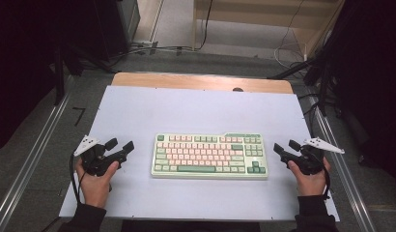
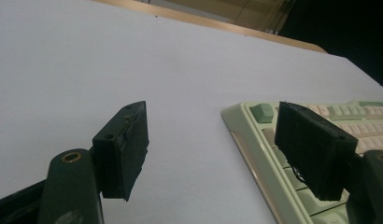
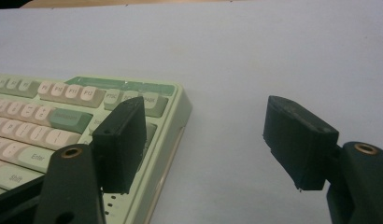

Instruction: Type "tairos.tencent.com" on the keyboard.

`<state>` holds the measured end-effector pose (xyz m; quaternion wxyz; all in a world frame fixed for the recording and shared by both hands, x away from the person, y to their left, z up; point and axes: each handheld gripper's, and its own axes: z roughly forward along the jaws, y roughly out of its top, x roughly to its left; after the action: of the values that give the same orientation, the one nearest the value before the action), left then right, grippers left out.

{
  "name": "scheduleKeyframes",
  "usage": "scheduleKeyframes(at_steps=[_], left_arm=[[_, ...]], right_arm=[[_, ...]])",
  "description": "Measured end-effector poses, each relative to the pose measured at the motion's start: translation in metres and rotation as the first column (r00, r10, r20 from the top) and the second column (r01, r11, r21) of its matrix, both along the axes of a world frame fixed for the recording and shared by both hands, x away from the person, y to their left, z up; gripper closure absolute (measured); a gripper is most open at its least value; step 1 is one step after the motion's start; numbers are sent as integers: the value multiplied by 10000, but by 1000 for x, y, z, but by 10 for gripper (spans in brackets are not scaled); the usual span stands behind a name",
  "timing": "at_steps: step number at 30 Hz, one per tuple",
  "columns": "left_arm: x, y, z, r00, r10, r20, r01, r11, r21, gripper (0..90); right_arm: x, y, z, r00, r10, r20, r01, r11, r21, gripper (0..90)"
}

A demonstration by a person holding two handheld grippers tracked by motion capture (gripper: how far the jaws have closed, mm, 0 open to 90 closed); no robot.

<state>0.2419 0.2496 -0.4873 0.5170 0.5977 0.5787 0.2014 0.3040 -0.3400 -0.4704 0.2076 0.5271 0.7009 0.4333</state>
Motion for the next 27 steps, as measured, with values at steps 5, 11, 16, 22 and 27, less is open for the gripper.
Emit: scheduleKeyframes(at_steps=[5, 11, 16, 22, 27], left_arm=[[3, -9, 1, 9991, -414, 65, 415, 9991, -95, 294], [7, -22, 1, 9954, -940, 170, 943, 9954, -169, 335], [10, -32, 2, 9909, -1316, 265, 1323, 9908, -280, 367], [13, -41, 4, 9862, -1633, 264, 1643, 9856, -405, 381], [20, -63, 5, 9737, -2279, 54, 2279, 9733, -285, 388]], right_arm=[[-1, 3, 0, 10000, 92, -6, -92, 10000, 5, 285], [-1, 7, 0, 9997, 224, -22, -224, 9997, -27, 285], [0, 9, 0, 9996, 270, -30, -270, 9996, -62, 285], [-1, 11, 0, 9994, 332, -50, -332, 9994, -53, 285], [-1, 14, 0, 9991, 415, -49, -416, 9991, -56, 285]])
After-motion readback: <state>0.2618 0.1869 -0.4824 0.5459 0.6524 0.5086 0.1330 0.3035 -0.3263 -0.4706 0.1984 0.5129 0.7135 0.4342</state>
